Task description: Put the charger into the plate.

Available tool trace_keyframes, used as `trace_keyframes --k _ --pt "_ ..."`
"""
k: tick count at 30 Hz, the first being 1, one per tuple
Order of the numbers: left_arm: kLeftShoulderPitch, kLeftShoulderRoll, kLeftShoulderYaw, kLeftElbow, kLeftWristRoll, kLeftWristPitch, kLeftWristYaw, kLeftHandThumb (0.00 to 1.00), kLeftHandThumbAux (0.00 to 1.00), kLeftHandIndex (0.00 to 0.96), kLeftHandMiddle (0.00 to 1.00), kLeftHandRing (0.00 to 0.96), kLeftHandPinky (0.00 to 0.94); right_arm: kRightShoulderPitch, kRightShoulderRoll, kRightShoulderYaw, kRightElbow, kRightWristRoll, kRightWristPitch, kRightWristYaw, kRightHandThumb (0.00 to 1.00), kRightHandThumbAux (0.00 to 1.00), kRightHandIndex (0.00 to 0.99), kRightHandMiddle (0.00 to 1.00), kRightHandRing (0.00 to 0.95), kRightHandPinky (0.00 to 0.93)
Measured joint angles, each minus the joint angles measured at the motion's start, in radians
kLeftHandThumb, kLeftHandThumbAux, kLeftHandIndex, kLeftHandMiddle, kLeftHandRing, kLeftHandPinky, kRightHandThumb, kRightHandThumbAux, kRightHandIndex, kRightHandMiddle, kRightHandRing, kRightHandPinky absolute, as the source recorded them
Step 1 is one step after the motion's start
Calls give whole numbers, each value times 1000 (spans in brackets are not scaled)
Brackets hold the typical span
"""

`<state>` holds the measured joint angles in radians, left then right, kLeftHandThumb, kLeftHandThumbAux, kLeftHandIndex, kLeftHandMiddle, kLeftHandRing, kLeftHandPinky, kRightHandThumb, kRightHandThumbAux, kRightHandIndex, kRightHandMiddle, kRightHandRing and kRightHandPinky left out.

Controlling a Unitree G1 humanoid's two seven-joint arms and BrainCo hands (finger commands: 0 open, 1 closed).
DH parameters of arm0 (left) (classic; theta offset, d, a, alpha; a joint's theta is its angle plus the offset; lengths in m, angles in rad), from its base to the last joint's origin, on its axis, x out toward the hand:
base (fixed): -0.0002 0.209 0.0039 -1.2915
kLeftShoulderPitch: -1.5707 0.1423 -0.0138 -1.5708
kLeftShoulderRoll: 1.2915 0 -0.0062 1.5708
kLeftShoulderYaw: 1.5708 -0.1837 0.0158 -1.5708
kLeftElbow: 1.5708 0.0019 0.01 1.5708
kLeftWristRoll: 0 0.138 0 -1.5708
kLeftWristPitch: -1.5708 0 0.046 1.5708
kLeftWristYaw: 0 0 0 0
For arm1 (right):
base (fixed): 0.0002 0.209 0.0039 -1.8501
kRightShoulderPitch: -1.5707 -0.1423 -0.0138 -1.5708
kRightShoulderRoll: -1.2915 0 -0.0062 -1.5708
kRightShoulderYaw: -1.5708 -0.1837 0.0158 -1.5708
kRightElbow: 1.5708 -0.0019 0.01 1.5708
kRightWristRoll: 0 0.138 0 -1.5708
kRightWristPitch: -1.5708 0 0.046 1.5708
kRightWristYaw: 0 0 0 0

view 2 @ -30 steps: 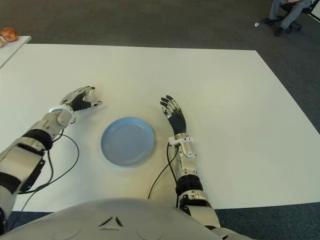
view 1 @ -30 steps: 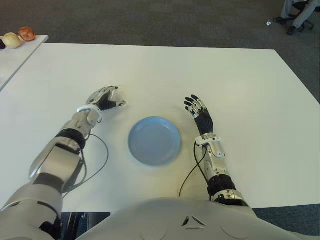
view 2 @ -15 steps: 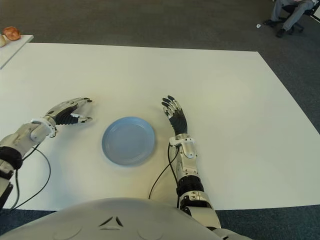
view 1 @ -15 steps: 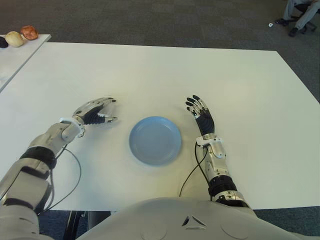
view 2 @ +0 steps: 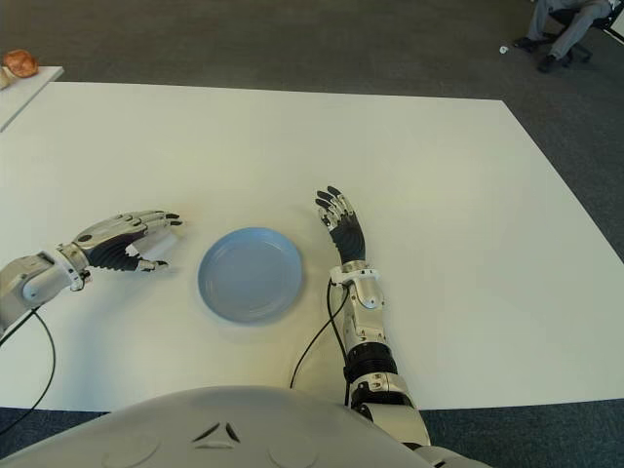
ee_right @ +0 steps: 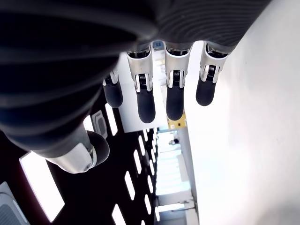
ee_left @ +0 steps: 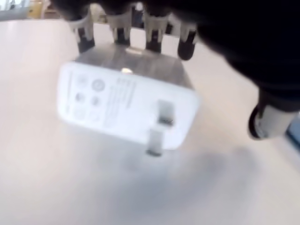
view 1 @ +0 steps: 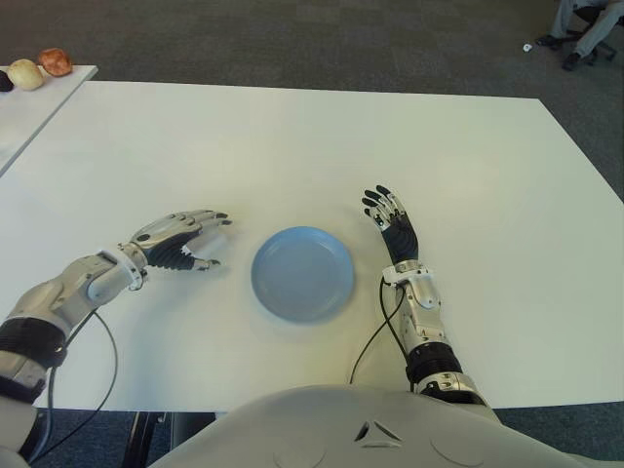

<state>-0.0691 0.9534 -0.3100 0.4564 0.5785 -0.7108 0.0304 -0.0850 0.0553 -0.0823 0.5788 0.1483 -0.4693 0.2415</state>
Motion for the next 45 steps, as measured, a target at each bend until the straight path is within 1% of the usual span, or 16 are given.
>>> trace_keyframes --k 7,15,25,37,45 --pt "50 37 36 -55 37 3 0 63 492 0 0 0 25 -1 0 0 0 0 8 0 0 623 133 226 185 167" --pt "79 41 64 -94 94 2 5 59 510 0 0 0 4 -2 -1 -1 0 0 8 0 0 620 133 226 186 166" --pt "85 41 65 -94 165 11 44 68 518 0 0 0 0 -5 -2 -4 4 0 8 0 2 628 135 230 189 174" --pt "73 25 56 -64 251 14 151 77 511 0 0 0 16 -8 -5 -4 8 -1 8 0 5 626 141 240 192 169" --pt "69 -13 56 -65 276 48 231 103 479 0 0 0 40 -9 -8 -4 11 -1 7 1 18 626 151 243 195 178"
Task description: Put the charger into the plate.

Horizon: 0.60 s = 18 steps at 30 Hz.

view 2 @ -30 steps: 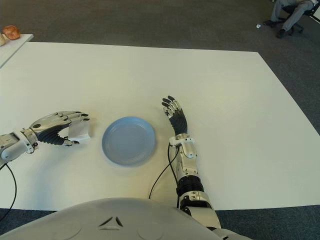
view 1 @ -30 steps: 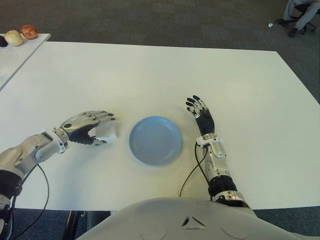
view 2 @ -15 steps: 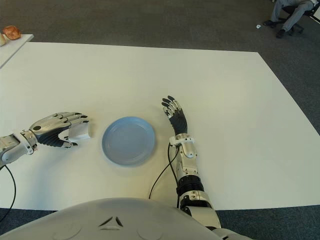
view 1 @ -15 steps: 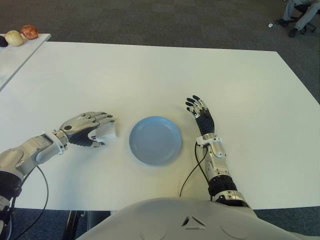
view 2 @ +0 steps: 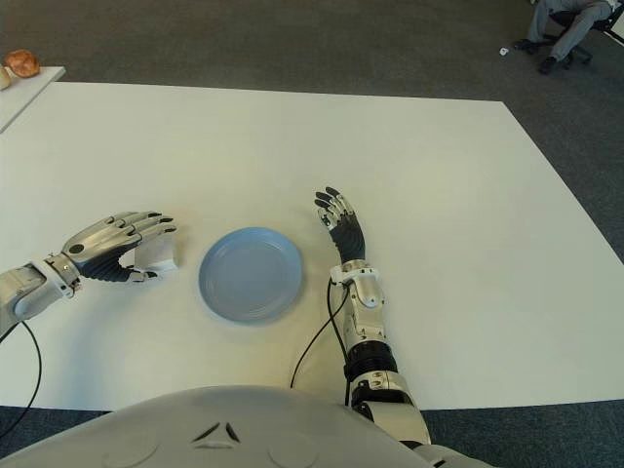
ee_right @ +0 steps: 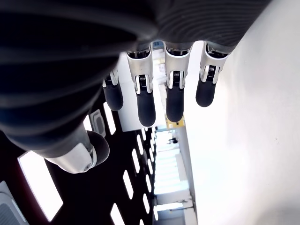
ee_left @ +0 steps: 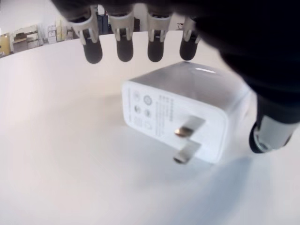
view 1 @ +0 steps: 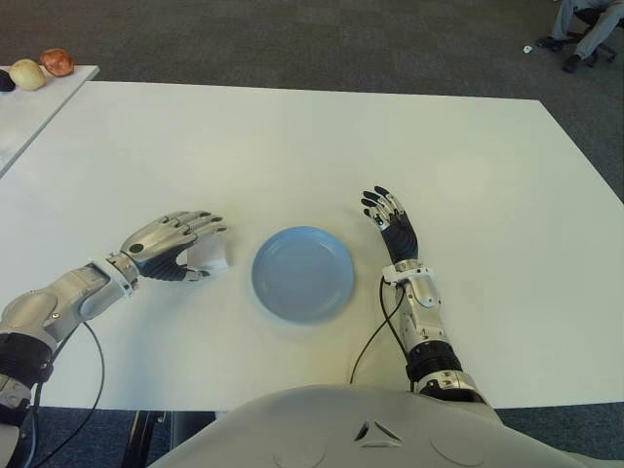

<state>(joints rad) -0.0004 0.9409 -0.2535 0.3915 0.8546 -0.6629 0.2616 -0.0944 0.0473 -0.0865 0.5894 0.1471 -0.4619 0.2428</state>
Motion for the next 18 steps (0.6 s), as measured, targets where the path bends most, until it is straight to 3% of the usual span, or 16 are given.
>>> trace_keyframes --k 18 --pt "31 -102 16 -88 -9 175 38 217 443 0 26 54 160 0 0 0 0 0 -4 1 41 630 195 246 198 184"
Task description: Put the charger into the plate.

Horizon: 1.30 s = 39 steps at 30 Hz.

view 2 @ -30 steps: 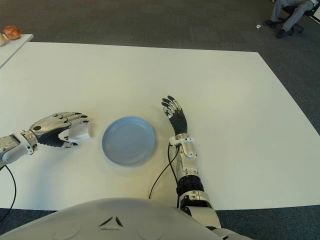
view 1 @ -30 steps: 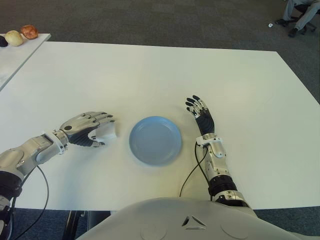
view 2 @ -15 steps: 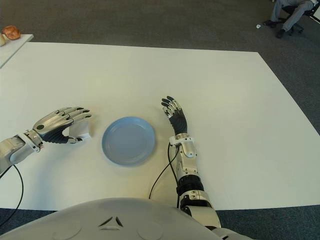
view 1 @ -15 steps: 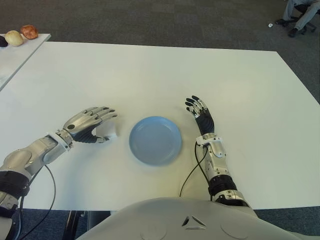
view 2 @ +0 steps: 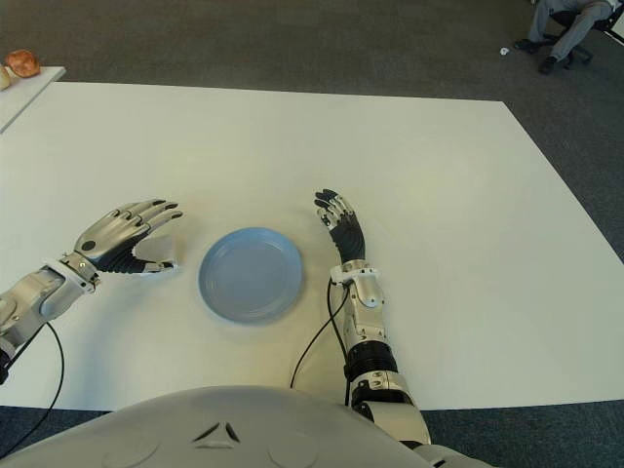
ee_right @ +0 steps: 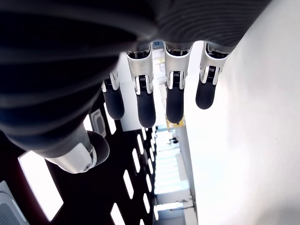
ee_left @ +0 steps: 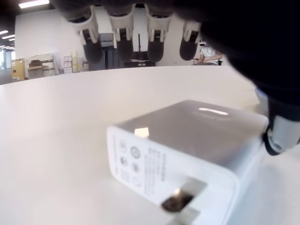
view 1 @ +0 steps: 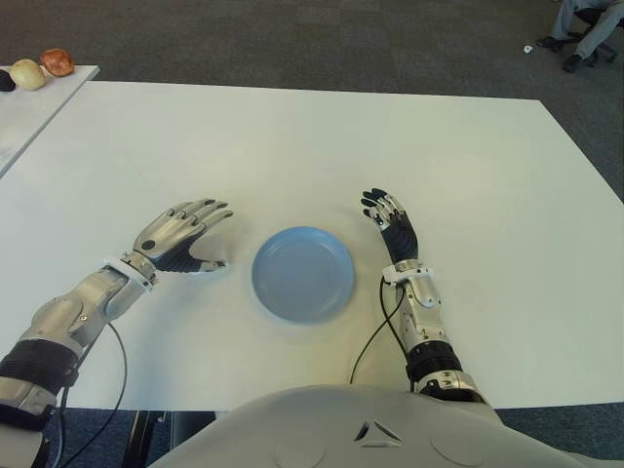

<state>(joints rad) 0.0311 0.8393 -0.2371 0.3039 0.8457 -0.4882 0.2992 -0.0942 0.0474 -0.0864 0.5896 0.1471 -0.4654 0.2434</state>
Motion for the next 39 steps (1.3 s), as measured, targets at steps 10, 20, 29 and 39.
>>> trace_keyframes --k 10,20,29,39 --pt "-16 -99 6 -74 -73 198 -211 248 429 0 77 114 185 0 -2 0 1 0 -6 6 45 635 206 247 198 184" --pt "-37 -141 6 -110 -105 321 -337 197 391 0 90 104 156 1 -3 0 3 -3 -14 5 36 634 211 243 196 187" --pt "-41 -162 6 -134 -127 369 -372 173 378 0 92 95 129 1 -3 1 5 -4 -16 4 36 630 212 243 197 187" --pt "-40 -161 6 -156 -129 416 -424 160 375 0 78 81 122 0 -2 3 7 -4 -18 4 46 635 213 245 197 185"
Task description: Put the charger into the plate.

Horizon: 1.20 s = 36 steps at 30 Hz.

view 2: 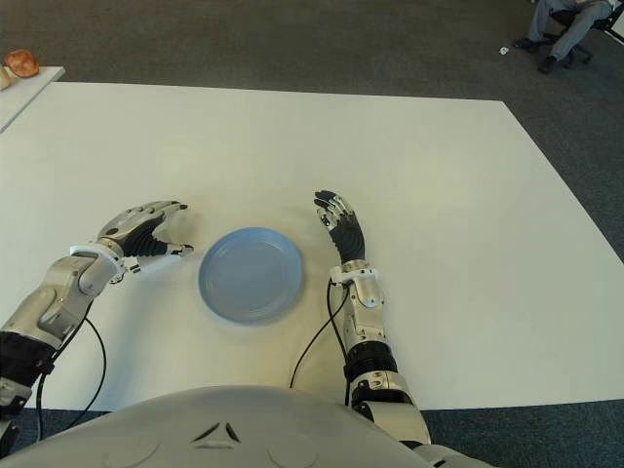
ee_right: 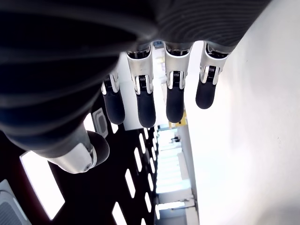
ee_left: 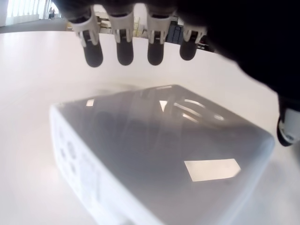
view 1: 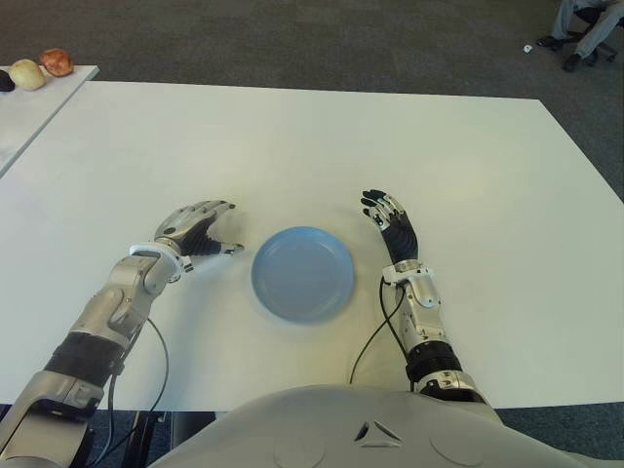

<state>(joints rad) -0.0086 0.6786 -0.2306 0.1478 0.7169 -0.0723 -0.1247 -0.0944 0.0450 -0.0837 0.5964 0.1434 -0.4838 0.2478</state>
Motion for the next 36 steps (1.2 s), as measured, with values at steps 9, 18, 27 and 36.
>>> trace_keyframes --k 9,18,27,36 --pt "34 22 16 -36 -6 7 -27 150 373 0 45 48 86 -1 1 0 1 3 0 3 55 637 194 233 188 177" --pt "98 71 53 -88 -28 0 -42 150 363 0 33 35 83 -2 1 0 3 2 0 3 45 639 184 228 184 175" --pt "212 139 139 -211 -41 -25 -55 130 355 0 44 45 88 -4 0 1 5 0 4 -3 34 636 173 225 181 171" --pt "282 168 214 -256 -46 -85 -44 118 344 0 39 42 100 -9 0 1 13 -2 5 -7 27 635 181 229 184 173"
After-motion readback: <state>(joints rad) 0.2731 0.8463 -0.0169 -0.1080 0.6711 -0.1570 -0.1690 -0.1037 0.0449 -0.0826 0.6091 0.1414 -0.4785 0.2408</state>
